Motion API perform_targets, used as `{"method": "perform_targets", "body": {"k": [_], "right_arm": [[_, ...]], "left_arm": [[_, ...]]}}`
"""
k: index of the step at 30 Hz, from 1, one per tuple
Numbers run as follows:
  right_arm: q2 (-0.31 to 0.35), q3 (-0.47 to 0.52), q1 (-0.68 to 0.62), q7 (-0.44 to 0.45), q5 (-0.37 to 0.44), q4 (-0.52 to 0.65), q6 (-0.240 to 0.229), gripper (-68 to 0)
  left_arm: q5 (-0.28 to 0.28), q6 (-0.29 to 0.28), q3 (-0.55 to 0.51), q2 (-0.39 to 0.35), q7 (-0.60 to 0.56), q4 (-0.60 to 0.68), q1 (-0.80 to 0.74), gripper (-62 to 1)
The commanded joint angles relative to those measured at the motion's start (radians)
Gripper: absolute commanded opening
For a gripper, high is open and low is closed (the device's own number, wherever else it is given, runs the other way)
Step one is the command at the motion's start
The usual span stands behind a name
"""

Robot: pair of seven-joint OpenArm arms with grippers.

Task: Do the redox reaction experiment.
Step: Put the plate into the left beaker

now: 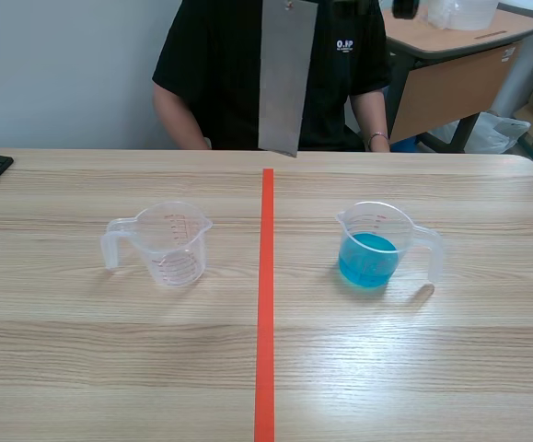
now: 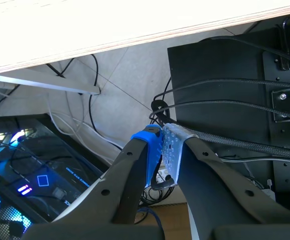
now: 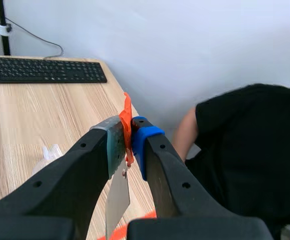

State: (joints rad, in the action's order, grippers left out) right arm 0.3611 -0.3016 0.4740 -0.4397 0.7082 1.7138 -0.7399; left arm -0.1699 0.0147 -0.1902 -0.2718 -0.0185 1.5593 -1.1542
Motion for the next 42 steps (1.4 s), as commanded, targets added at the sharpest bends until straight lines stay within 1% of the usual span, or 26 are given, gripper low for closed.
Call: {"method": "perform_targets", "body": {"k": [1,12,20,27,32,42], "right_arm": [[-0.023,-0.011,0.045,0.011,-0.002,-0.014,-0.006,-66.0],[-0.192,-0.140,0.152,-0.007,-0.068,-0.147,-0.006,-66.0],[-0.291,-0.197,0.174,0.000,-0.129,-0.230,-0.006,-66.0],[-0.337,-0.237,0.174,0.003,-0.146,-0.272,-0.006,-66.0],[-0.356,-0.250,0.174,0.032,-0.184,-0.308,-0.006,-66.0],[-0.370,-0.250,0.174,0.104,-0.246,-0.381,-0.006,-66.0]], "left_arm": [[-0.006,-0.002,0.001,-0.003,-0.010,0.005,0.002,-56.2],[-0.006,-0.002,0.001,-0.012,-0.009,0.005,0.027,-56.2],[-0.006,-0.002,0.001,-0.012,-0.010,0.005,0.027,-56.2],[-0.006,-0.002,0.001,-0.012,-0.010,0.005,0.027,-56.2],[-0.006,-0.002,0.001,-0.012,-0.010,0.005,0.027,-56.2],[-0.006,-0.002,0.001,-0.012,-0.010,0.005,0.027,-56.2]]}}
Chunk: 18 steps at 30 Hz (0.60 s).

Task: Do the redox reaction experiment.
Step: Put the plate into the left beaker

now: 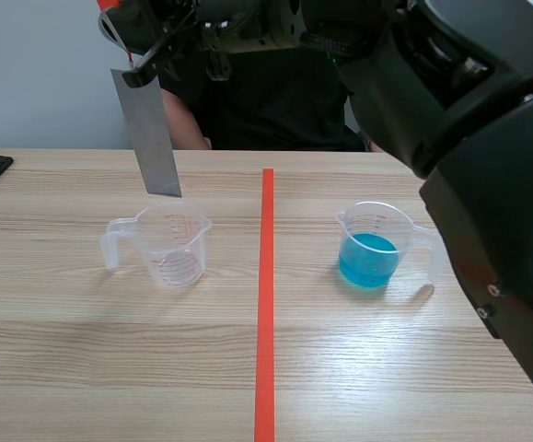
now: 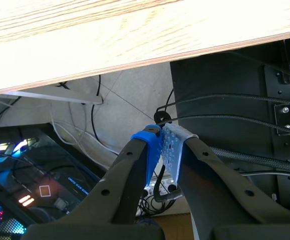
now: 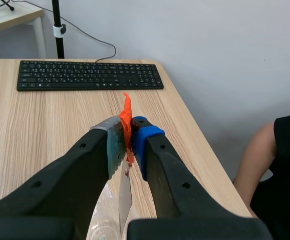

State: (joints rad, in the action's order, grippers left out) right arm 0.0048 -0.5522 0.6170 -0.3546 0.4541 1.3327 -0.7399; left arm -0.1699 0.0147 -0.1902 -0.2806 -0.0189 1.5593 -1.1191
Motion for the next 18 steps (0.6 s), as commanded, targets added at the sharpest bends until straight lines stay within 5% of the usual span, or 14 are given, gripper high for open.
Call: {"method": "perform_targets", "body": {"k": [1,18], "right_arm": [[-0.015,0.000,0.031,0.031,-0.001,-0.008,-0.006,-66.0],[-0.016,-0.060,0.031,0.164,-0.086,-0.119,-0.006,-66.0]], "left_arm": [[-0.006,-0.002,0.001,-0.003,-0.009,0.005,-0.008,-56.2],[-0.006,-0.001,0.001,-0.003,-0.010,0.005,-0.009,-56.2]]}}
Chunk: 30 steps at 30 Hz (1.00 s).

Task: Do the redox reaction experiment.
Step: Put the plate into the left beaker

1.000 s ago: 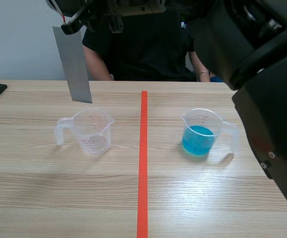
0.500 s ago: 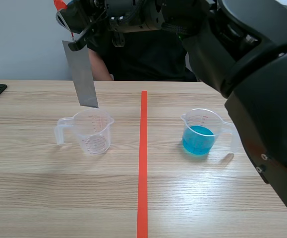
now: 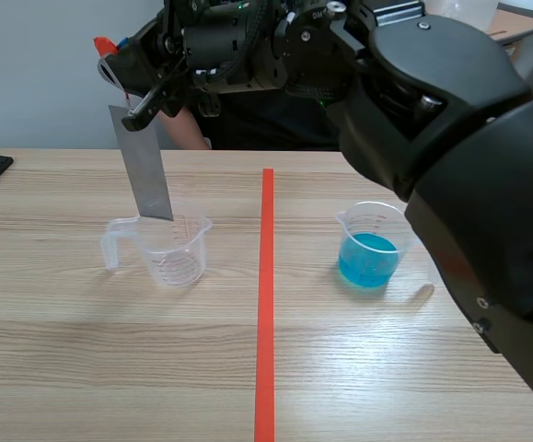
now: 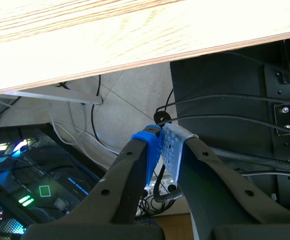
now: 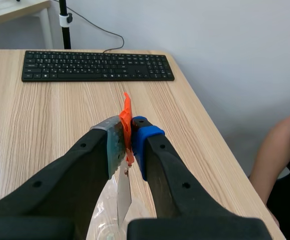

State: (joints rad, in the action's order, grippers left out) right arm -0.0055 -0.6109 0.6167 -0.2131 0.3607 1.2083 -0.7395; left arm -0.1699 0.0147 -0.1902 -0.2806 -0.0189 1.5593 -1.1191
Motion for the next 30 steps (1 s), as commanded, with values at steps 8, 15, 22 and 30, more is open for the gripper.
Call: {"method": "perform_targets", "body": {"k": [8,15,22,30], "right_arm": [[-0.006,-0.014,0.031,0.098,-0.045,-0.061,-0.006,-66.0],[-0.006,-0.037,0.031,0.182,-0.097,-0.140,-0.006,-66.0],[-0.006,-0.057,0.028,0.272,-0.163,-0.204,0.017,-66.0],[-0.006,-0.057,0.028,0.364,-0.231,-0.266,0.022,-66.0]], "left_arm": [[-0.006,-0.001,0.001,-0.003,-0.009,0.005,-0.009,-53.3],[-0.006,-0.002,0.001,-0.003,-0.010,0.005,-0.009,-35.0],[-0.006,-0.002,0.001,-0.003,-0.010,0.005,-0.009,-20.1],[-0.006,-0.002,0.001,-0.003,-0.010,0.005,-0.009,-6.0]]}}
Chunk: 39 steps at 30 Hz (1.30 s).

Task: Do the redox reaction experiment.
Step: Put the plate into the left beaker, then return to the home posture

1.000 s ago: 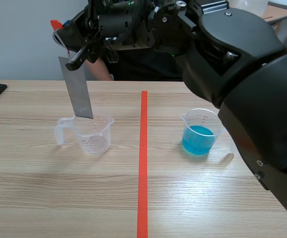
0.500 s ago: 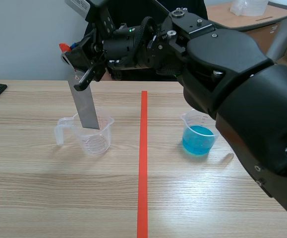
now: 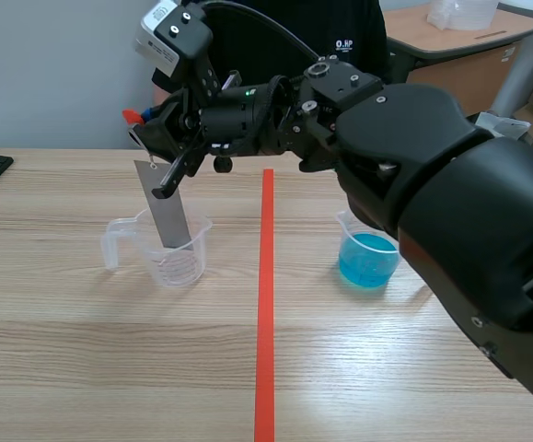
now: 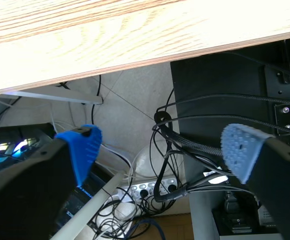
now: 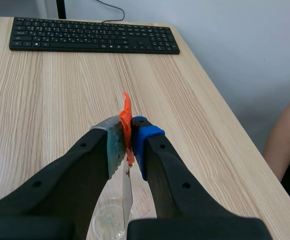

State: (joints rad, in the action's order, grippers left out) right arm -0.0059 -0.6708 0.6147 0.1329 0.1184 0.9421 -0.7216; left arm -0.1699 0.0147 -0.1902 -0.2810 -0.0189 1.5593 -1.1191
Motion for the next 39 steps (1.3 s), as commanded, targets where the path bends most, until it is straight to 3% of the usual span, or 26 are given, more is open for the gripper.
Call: {"method": "perform_targets", "body": {"k": [1,5,12,21,23,25,27,33,39], "right_arm": [[-0.006,0.003,0.028,0.032,0.002,-0.011,0.013,-66.0],[-0.006,0.003,0.028,0.093,-0.036,-0.053,0.026,-66.0],[-0.005,0.003,0.028,0.101,-0.071,-0.072,0.026,-65.1],[-0.006,0.003,0.028,0.122,-0.069,-0.072,0.008,-24.0],[-0.012,0.003,0.028,0.137,-0.061,-0.072,-0.024,-16.6],[-0.021,0.003,0.028,0.148,-0.055,-0.072,-0.024,-10.4],[-0.035,0.003,0.027,0.150,-0.012,-0.072,-0.024,-0.7],[-0.055,0.002,0.028,0.179,0.121,-0.029,-0.024,0.4],[-0.007,0.002,0.020,0.089,0.194,0.098,-0.024,0.4]], "left_arm": [[-0.006,-0.002,0.001,-0.003,-0.010,0.005,-0.009,-4.7],[-0.006,-0.002,0.001,-0.003,-0.010,0.005,-0.009,0.9],[-0.006,-0.002,0.001,-0.003,-0.010,0.005,-0.009,1.4],[-0.006,-0.001,0.001,-0.003,-0.010,0.005,-0.009,1.4],[-0.006,-0.002,0.001,-0.003,-0.010,0.005,-0.009,1.4],[-0.006,-0.002,0.001,-0.003,-0.010,0.005,-0.009,1.4],[-0.006,-0.002,0.001,-0.003,-0.010,0.005,-0.009,1.4],[-0.006,-0.002,0.001,-0.003,-0.010,0.005,-0.009,1.4],[-0.006,-0.002,0.001,-0.002,-0.010,0.005,-0.009,1.4]]}}
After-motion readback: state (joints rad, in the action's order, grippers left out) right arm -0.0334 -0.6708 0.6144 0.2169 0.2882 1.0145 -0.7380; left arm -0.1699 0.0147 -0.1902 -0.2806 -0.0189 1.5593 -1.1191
